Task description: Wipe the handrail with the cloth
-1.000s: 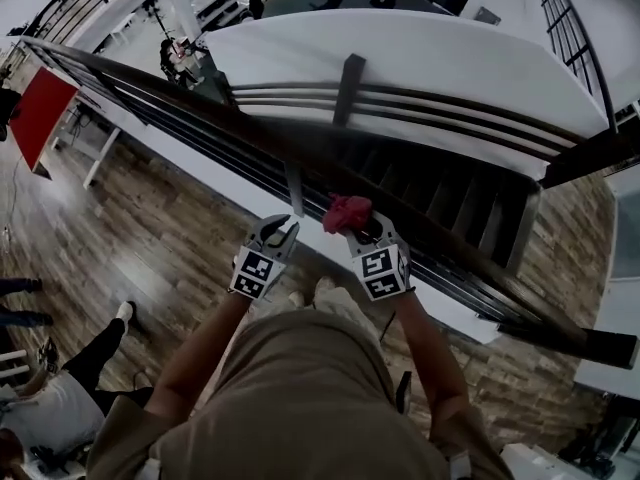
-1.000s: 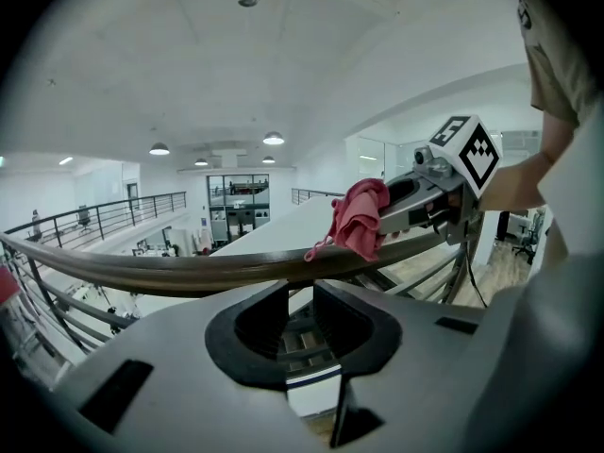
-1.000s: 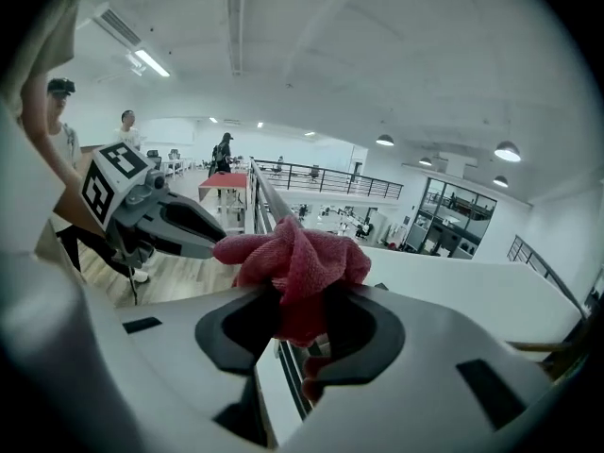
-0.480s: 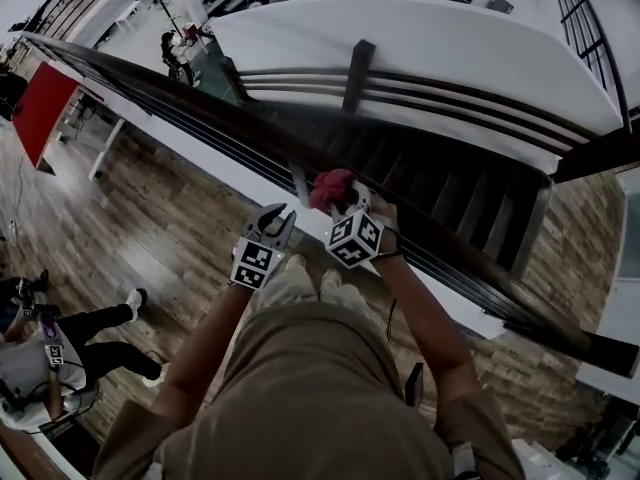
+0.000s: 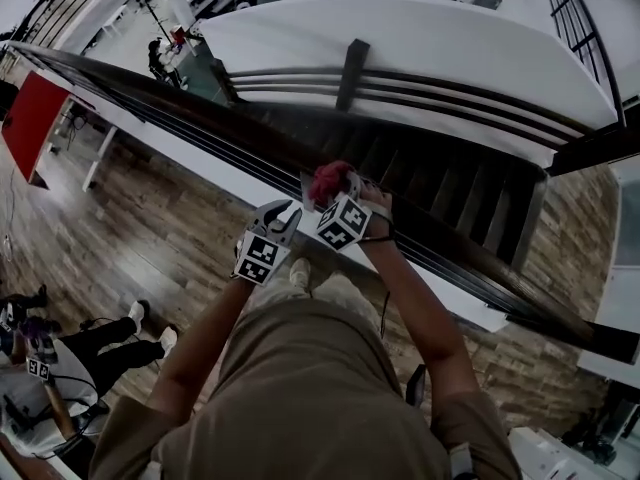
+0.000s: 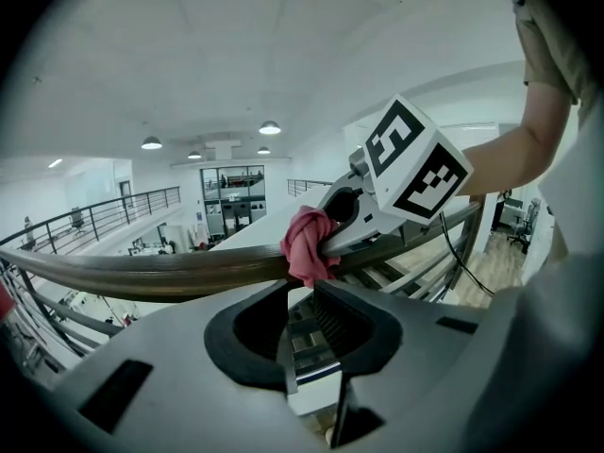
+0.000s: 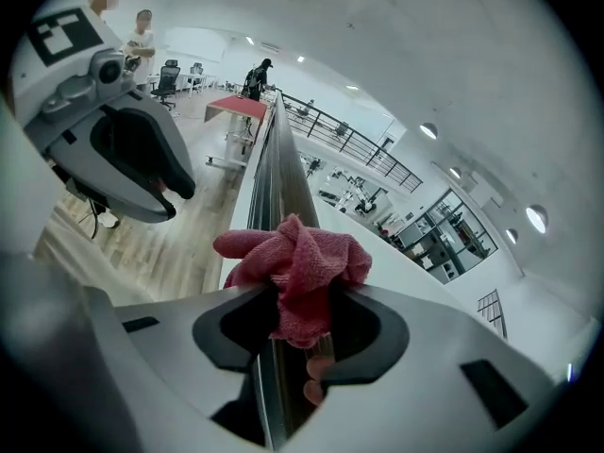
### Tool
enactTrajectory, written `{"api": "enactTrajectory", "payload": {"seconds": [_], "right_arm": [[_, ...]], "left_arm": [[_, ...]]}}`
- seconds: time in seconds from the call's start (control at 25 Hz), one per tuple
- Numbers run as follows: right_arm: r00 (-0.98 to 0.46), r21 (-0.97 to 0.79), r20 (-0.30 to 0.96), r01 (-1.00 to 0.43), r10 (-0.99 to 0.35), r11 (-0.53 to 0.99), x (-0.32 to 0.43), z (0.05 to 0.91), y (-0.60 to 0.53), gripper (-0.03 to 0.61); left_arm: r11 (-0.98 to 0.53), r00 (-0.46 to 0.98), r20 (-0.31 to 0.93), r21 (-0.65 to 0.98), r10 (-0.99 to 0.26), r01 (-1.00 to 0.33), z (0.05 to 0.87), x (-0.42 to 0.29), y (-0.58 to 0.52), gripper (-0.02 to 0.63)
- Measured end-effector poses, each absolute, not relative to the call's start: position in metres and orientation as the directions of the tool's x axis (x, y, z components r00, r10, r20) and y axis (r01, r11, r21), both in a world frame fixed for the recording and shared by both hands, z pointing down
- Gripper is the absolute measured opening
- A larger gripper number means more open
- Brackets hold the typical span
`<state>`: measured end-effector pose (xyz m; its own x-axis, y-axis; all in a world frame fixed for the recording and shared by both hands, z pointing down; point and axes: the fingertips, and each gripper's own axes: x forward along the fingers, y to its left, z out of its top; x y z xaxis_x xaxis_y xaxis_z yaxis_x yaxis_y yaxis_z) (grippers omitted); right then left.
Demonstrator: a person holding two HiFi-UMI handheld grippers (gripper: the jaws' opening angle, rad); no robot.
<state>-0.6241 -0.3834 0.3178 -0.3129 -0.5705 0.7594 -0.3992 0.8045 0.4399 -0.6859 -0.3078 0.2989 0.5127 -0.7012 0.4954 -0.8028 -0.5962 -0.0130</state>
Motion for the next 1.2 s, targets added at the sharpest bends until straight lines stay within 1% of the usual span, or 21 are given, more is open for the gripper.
{"api": "enactTrajectory", "payload": {"seconds": [0.08,0.24,0.6,0.96,1.2], "right_arm": [[-0.302,0.431,0.774,-0.393,-0.556,0.813,-0.635,0.325,-0.386,0.143],[-0.263,0.443,0.796,-0.361,-0.546,0.821,-0.655,0.340,-0.388,0.184],[-0.276,0.473,0.764,-0.375,-0.583,0.797,-0.678,0.342,-0.405,0.202],[-0.300,0.486,0.732,-0.398,-0.611,0.778,-0.661,0.345,-0.405,0.209],[-0.320,0.464,0.730,-0.416,-0.603,0.782,-0.647,0.342,-0.404,0.207]], "left_arm": [[-0.606,0.521,0.498,-0.011,-0.693,-0.795,0.303,-0.692,-0.311,0.076],[-0.620,0.534,0.501,-0.005,-0.681,-0.785,0.308,-0.709,-0.315,0.077],[-0.647,0.563,0.511,0.017,-0.650,-0.762,0.325,-0.726,-0.334,0.077],[-0.691,0.602,0.515,0.026,-0.610,-0.722,0.340,-0.698,-0.342,0.077],[-0.715,0.614,0.531,0.022,-0.584,-0.699,0.338,-0.676,-0.341,0.077]]}}
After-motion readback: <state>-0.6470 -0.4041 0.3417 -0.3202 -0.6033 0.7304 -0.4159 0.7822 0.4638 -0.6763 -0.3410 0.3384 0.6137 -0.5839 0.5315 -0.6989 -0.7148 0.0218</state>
